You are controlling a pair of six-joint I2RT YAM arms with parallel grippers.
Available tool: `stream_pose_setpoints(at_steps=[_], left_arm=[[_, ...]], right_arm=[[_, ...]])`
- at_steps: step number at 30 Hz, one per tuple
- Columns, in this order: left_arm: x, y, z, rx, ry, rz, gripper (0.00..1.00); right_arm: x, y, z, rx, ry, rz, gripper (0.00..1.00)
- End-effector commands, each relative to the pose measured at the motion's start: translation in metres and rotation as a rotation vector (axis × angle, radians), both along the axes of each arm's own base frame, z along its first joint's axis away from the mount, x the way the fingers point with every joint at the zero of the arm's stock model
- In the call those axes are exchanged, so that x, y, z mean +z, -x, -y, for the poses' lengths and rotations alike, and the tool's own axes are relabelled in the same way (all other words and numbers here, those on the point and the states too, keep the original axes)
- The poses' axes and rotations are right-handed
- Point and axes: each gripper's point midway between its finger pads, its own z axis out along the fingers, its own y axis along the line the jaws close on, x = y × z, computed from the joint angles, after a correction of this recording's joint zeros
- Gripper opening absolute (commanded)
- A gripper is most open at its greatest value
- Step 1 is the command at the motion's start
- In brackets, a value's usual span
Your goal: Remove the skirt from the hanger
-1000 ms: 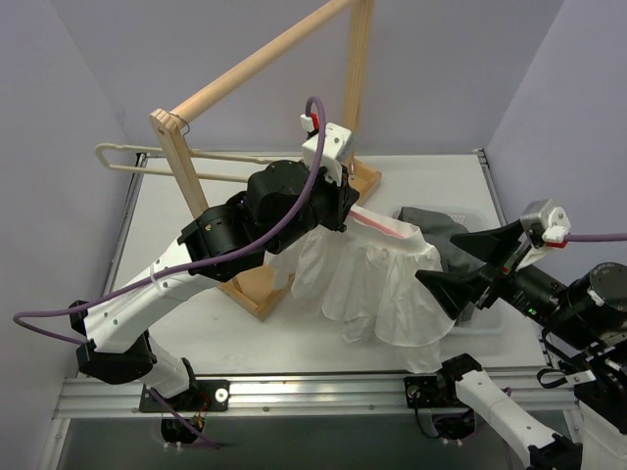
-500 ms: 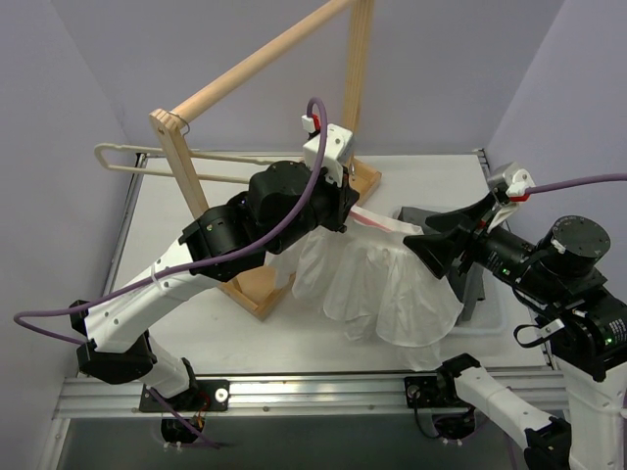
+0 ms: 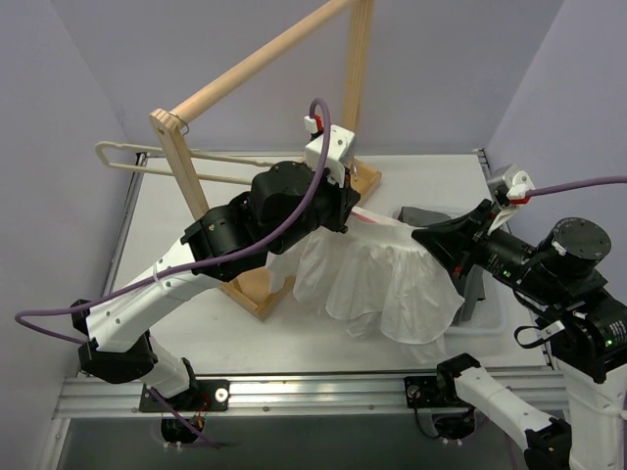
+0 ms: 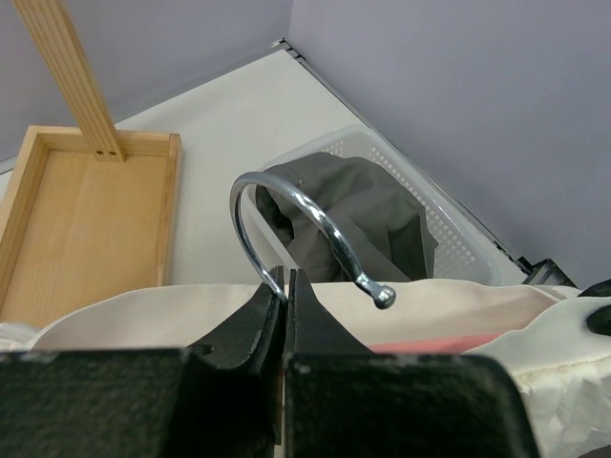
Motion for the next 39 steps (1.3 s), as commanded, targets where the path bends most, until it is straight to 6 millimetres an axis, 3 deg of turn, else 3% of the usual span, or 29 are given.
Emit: stream_pose_setpoints(at_steps=[1, 7, 13, 17, 26, 29, 30, 31, 35, 39], left_arm=[[0.031, -0.008, -0.008, 0.053, 0.071, 0.07, 0.02], [0.035, -0.026, -0.022, 0.143, 0.029, 0.117, 0.02], [0.04, -0.041, -0.031, 0.189, 0.021, 0.135, 0.02], [0.04, -0.05, -0.035, 0.227, -0.004, 0.149, 0.02], [0.053, -0.048, -0.031, 0.201, 0.038, 0.147, 0.02], [0.063, -0.039, -0.029, 0.164, 0.101, 0.129, 0.02], [0.066, -0.034, -0.023, 0.129, 0.119, 0.122, 0.02], [0.069, -0.031, -0.022, 0.112, 0.138, 0.115, 0.02], [0.078, -0.013, -0.009, 0.008, 0.231, 0.059, 0.02], [0.091, 0.007, -0.008, -0.082, 0.314, 0.039, 0.02]], right_arm=[[0.006, 0.008, 0.008, -0.033, -0.012, 0.034, 0.0], [-0.007, 0.025, 0.036, -0.144, 0.045, 0.004, 0.0], [-0.021, 0.051, 0.051, -0.172, 0.065, -0.022, 0.0], [-0.019, 0.072, 0.057, -0.165, 0.05, -0.007, 0.0], [-0.042, 0.087, 0.065, -0.176, 0.084, -0.073, 0.0], [-0.049, 0.081, 0.055, -0.135, 0.075, -0.098, 0.0], [-0.045, 0.076, 0.05, -0.121, 0.056, -0.083, 0.0], [-0.056, 0.07, 0.041, -0.088, 0.058, -0.113, 0.0], [-0.065, 0.044, 0.03, -0.084, 0.036, -0.108, 0.0], [-0.055, 0.024, 0.021, -0.092, -0.024, -0.077, 0.0]])
